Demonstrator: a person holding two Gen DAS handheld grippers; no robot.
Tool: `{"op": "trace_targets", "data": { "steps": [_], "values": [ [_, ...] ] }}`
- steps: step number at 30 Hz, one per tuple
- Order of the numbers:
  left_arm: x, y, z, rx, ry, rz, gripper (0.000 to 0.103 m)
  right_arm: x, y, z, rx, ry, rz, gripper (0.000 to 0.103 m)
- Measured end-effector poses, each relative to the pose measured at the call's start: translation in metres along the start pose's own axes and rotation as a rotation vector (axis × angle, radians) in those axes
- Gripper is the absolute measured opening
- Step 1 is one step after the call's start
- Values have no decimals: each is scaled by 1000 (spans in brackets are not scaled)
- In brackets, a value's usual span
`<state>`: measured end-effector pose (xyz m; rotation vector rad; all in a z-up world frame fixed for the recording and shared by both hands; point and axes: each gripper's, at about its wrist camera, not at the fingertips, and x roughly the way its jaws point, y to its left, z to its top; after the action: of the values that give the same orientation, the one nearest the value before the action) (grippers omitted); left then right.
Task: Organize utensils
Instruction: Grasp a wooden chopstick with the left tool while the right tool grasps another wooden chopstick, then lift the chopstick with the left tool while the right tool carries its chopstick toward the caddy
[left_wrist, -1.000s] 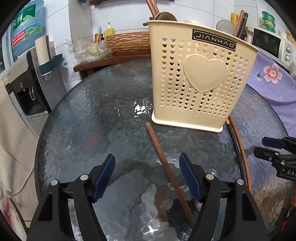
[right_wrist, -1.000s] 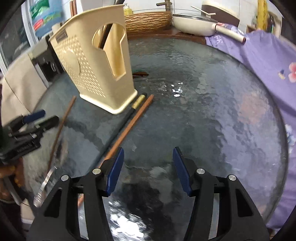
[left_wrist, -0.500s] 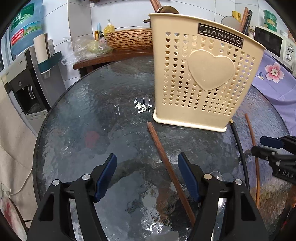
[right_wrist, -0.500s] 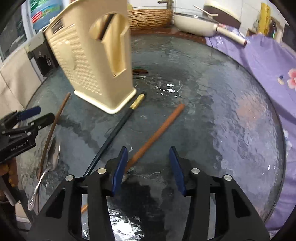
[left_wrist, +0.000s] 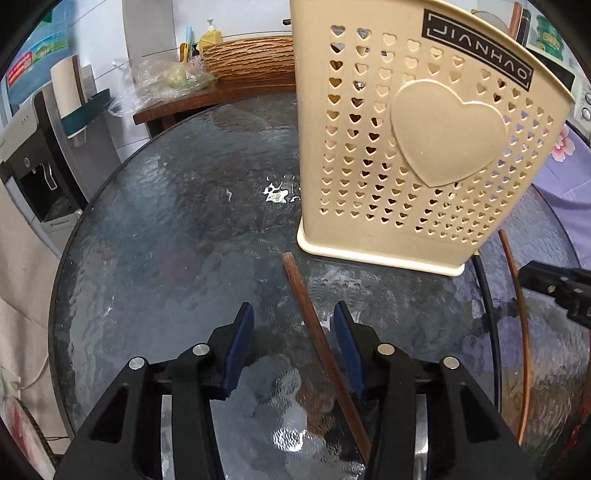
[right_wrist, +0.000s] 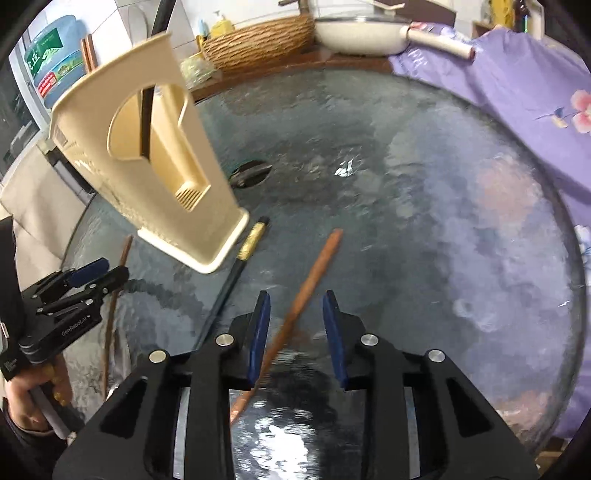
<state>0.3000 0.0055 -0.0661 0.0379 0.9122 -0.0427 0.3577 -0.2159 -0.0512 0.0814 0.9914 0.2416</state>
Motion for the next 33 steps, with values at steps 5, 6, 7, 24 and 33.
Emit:
{"op": "trace_targets", "data": {
  "steps": [5,6,7,24,33],
  "values": [
    [3,-1,5,-8,5,-4,35,10,0,4,13,42,10,30],
    [4,-2,6,-7,5,3,33,11,2,4,7,38,-1,30],
    [4,-2,7,-7,5,6,29,13,4,7,7,38,-6,30],
    [10,-2,18,-49,10,-11,9,35,4,28,51,20,-19,8],
    [3,4,23,-93,-18,-45,8,22,-2,24,66,-43,10,7]
  ]
}}
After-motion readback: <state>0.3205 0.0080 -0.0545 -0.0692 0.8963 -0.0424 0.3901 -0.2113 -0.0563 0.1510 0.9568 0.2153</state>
